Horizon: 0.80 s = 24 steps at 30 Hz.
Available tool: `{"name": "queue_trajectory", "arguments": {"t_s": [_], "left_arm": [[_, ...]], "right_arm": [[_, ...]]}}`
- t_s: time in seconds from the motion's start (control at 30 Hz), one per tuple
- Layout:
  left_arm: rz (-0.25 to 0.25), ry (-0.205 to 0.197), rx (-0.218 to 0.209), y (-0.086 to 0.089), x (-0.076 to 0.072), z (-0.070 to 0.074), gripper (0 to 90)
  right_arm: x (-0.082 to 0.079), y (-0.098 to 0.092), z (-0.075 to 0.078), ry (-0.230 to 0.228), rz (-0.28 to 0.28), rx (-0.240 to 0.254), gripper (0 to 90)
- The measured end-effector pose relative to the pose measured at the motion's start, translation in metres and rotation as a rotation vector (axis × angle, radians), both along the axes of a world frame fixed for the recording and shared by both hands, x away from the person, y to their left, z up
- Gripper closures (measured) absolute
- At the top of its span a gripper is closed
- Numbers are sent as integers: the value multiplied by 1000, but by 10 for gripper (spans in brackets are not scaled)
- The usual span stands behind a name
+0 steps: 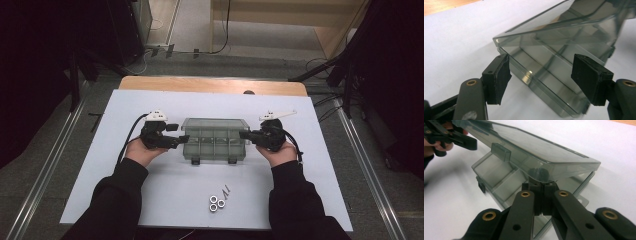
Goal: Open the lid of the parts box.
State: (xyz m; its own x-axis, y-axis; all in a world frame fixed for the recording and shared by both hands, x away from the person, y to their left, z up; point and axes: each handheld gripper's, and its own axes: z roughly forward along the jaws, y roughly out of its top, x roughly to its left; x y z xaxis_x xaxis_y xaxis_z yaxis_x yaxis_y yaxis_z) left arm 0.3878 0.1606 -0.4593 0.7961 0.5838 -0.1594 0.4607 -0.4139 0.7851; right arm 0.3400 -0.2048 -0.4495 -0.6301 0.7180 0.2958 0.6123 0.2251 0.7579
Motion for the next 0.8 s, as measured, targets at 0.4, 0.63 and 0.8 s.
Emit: {"name": "queue_trajectory", "arguments": {"t_s": [0.4, 0.63, 0.8], "left_arm": [[28, -40, -8, -5, 19, 1, 433], [43, -57, -5, -9, 18, -1, 589], [47, -63, -1, -10, 18, -2, 592]], "right_arm": [[5, 2, 1, -9, -2, 4, 900], [6, 3, -1, -3, -1, -1, 893], [4, 3, -3, -3, 4, -7, 852]]}}
